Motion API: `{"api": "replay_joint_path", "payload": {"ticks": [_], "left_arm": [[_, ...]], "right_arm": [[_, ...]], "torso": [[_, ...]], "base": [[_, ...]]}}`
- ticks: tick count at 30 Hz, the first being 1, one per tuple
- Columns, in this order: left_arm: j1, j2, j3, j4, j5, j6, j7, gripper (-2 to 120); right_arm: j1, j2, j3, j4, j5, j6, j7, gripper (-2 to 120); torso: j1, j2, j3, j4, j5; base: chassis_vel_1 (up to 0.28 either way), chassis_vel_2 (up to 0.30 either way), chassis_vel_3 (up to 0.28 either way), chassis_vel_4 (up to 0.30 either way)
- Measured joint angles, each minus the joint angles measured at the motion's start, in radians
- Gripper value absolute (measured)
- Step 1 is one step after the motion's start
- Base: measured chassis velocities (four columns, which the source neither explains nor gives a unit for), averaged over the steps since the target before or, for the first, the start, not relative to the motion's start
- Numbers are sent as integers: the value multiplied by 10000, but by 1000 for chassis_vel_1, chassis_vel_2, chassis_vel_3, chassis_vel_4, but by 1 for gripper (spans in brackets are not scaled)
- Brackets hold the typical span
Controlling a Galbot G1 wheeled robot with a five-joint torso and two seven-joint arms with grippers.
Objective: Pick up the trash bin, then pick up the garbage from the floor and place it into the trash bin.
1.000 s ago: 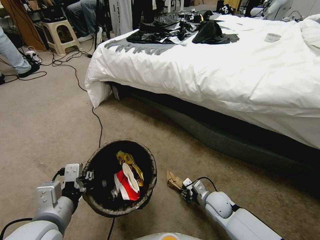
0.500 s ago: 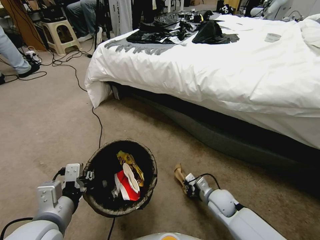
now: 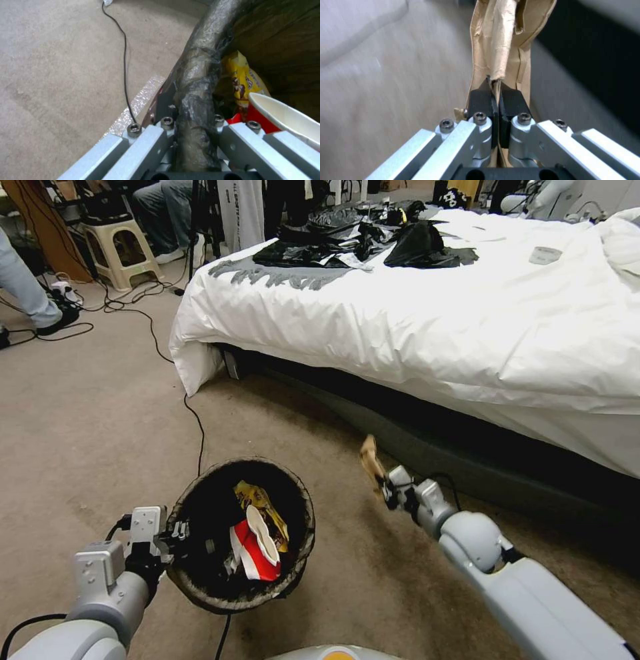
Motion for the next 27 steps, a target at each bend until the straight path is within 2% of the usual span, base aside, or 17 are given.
{"api": "replay_joint_path", "payload": {"ticks": [7, 10, 15, 27], "left_arm": [[18, 110, -4, 0, -6, 0, -17, 1], [1, 156, -7, 0, -15, 0, -23, 1], [-7, 169, -14, 0, -31, 0, -25, 1], [3, 198, 6, 0, -58, 0, -62, 1]], "right_arm": [[938, -329, -375, 2494, 1810, -762, 463, 0], [1260, -292, -666, 3129, 2389, -1094, 683, 0], [1545, -204, -1005, 3590, 2905, -1372, 762, 0], [2541, 42, -3039, 4590, 4468, -2021, 1376, 0]], "torso": [[0, 0, 0, 0, -3], [0, 0, 0, -2, -2], [0, 0, 0, 0, -1], [0, 1, 0, 0, -2]], "base": [[0, 0, 0, 0], [0, 0, 0, 0], [0, 0, 0, 0], [0, 0, 0, 0]]}}
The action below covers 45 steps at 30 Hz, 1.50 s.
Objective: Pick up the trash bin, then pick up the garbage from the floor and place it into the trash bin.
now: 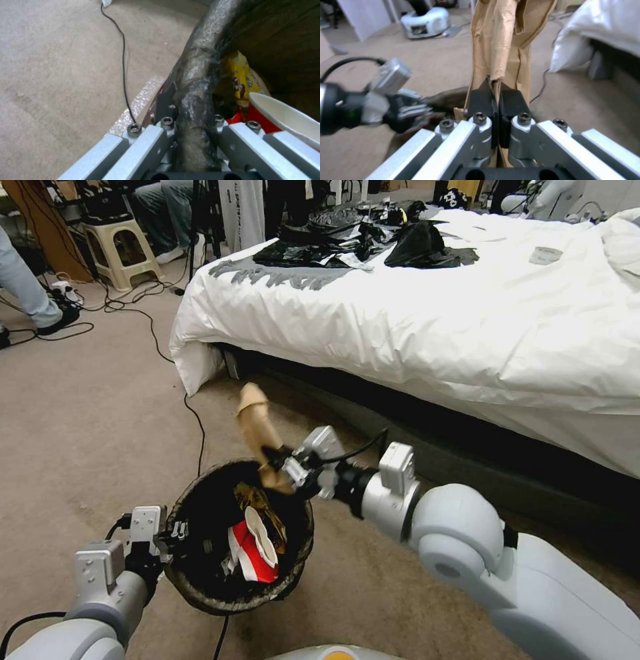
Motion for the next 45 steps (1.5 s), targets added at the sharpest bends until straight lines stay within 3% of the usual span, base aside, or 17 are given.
{"api": "replay_joint_path", "payload": {"ticks": [15, 32, 41, 45], "left_arm": [[-94, -50, 90, 0, -60, 0, -33, 1], [-115, -86, 111, 0, -31, 0, -34, 1], [-106, -65, 108, 0, -24, 0, -30, 1], [-115, -60, 106, 0, -21, 0, -30, 1]], "right_arm": [[-299, -32, -1541, -119, -329, -337, 170, 2], [-216, 120, -2174, -333, -783, -362, 630, 60], [-364, -32, -1389, 77, -654, -331, 688, 95], [-434, -183, -989, 390, -443, -299, 786, 99]], "torso": [[0, 0, 0, -1, 1], [-1, 0, 0, 0, 1], [0, 0, 0, -1, 2], [0, 0, 0, -1, 2]], "base": [[0, 0, 0, 0], [0, 0, 0, 0], [0, 0, 0, 0], [0, 0, 0, 0]]}}
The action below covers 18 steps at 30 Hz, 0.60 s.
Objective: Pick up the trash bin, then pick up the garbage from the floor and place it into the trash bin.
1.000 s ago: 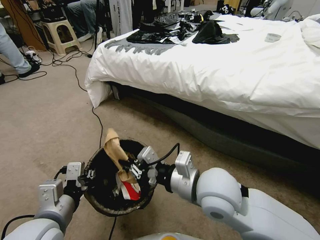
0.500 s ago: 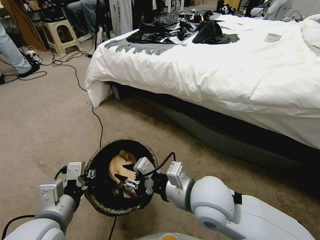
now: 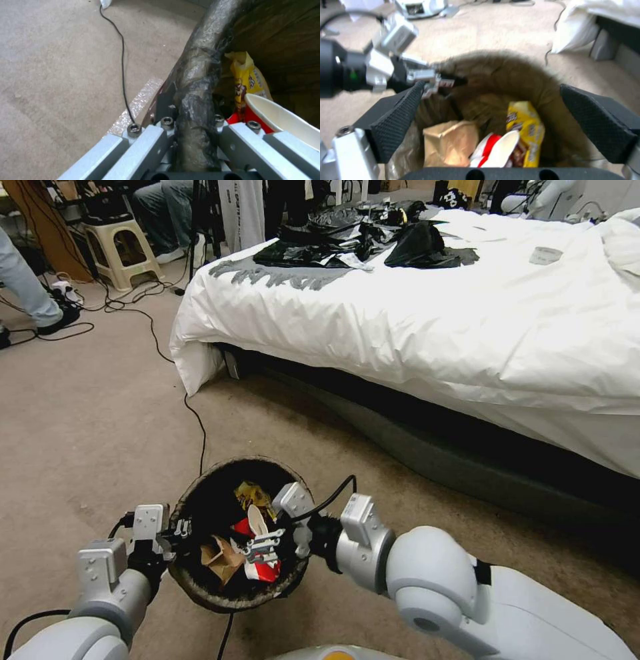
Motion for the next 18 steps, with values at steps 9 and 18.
{"api": "replay_joint_path", "payload": {"ticks": [9, 18], "left_arm": [[-8, 20, -66, 0, 3, 0, 3, 1], [-31, 21, -70, 0, 70, 0, 81, 1]], "right_arm": [[-1555, -523, 2317, 1040, -929, 1775, 689, 100], [-4935, -78, 6732, 1121, -3317, 2955, 346, 100]], "torso": [[0, 0, 0, 1, 1], [0, 0, 0, -1, 1]], "base": [[0, 0, 0, 0], [0, 0, 0, 0]]}}
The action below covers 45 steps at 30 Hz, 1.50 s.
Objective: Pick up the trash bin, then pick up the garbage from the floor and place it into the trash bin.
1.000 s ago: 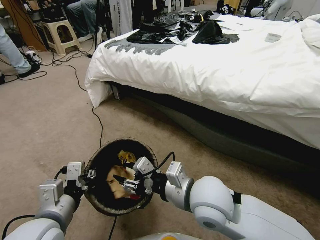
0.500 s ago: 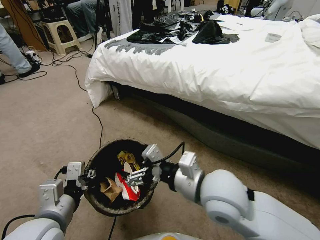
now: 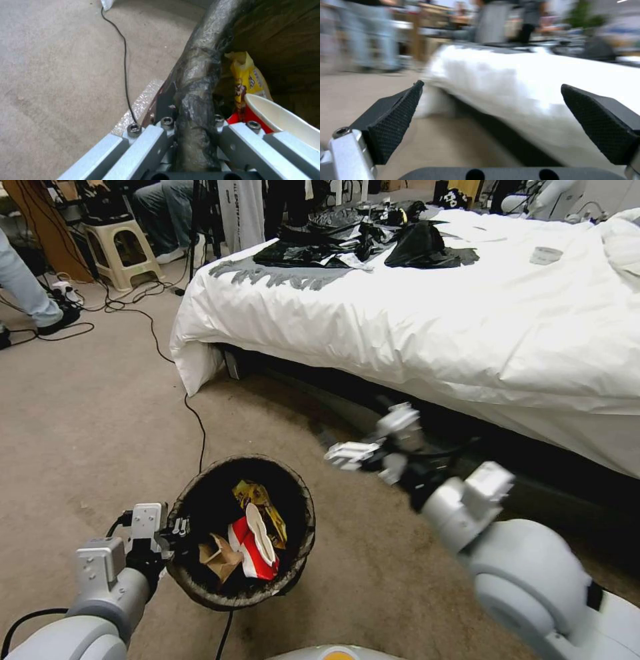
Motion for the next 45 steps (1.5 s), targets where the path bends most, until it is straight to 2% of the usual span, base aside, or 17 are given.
{"api": "replay_joint_path", "payload": {"ticks": [1, 2, 4, 6, 7, 9, 10, 12, 16, 23, 35, 45], "left_arm": [[0, 7, -4, 0, 0, 0, 3, 1], [0, 7, -4, 0, 0, 0, 3, 1], [7, 12, -6, 0, 0, 0, 5, 1], [11, 33, -11, 0, 38, 0, 6, 1], [11, 33, -11, 0, 38, 0, 6, 1], [84, 6, -52, 0, 111, 0, 7, 1], [84, 6, -52, 0, 111, 0, 7, 1], [147, -46, -121, 0, 151, 0, -4, 1], [212, -137, -183, 0, 154, 0, -65, 1], [215, -185, -212, 0, 55, 0, -134, 1], [155, -631, -312, 0, -82, 0, -140, 1], [111, -704, -382, 0, -95, 0, -122, 1]], "right_arm": [[-711, 231, 873, -3, -738, 177, -263, 100], [-711, 231, 873, -3, -738, 177, -263, 100], [-1778, 753, 1881, -8, -1732, 611, -840, 100], [-2919, 1580, 2625, -36, -2495, 1268, -1239, 100], [-2919, 1580, 2625, -36, -2495, 1268, -1239, 100], [-3876, 2547, 2955, -157, -3035, 1932, -1422, 100], [-3876, 2547, 2955, -157, -3035, 1932, -1422, 100], [-4242, 3157, 2916, -370, -3462, 2491, -1436, 100], [-4438, 3664, 2545, -607, -3947, 2970, -1275, 100], [-4616, 3807, 2125, -715, -4146, 3265, -896, 100], [-4330, 3862, 1838, -861, -4157, 2889, -869, 100], [-4293, 3828, 1652, -1101, -4244, 2822, -829, 100]], "torso": [[0, 0, 0, 0, -2], [0, 0, 0, 0, -2], [0, 0, 0, 0, 0], [0, 0, -1, -2, -2], [0, 0, -1, -2, -2], [0, 0, -1, 0, -4], [0, 0, -1, 0, -4], [0, 0, -1, 4, -3], [-1, 0, -1, 3, -3], [0, 0, -1, 1, -3], [0, 0, 0, 2, -1], [-1, -1, 0, 2, -1]], "base": [[0, 0, 0, 0], [0, 0, 0, 0], [0, 0, 0, 0], [0, 0, 0, 0], [0, 0, 0, 0], [0, 0, 0, 0], [0, 0, 0, 0], [0, 0, 0, 0], [0, 0, 0, 0], [0, 0, 0, 0], [0, 0, 0, 0], [47, 48, 39, 38]]}}
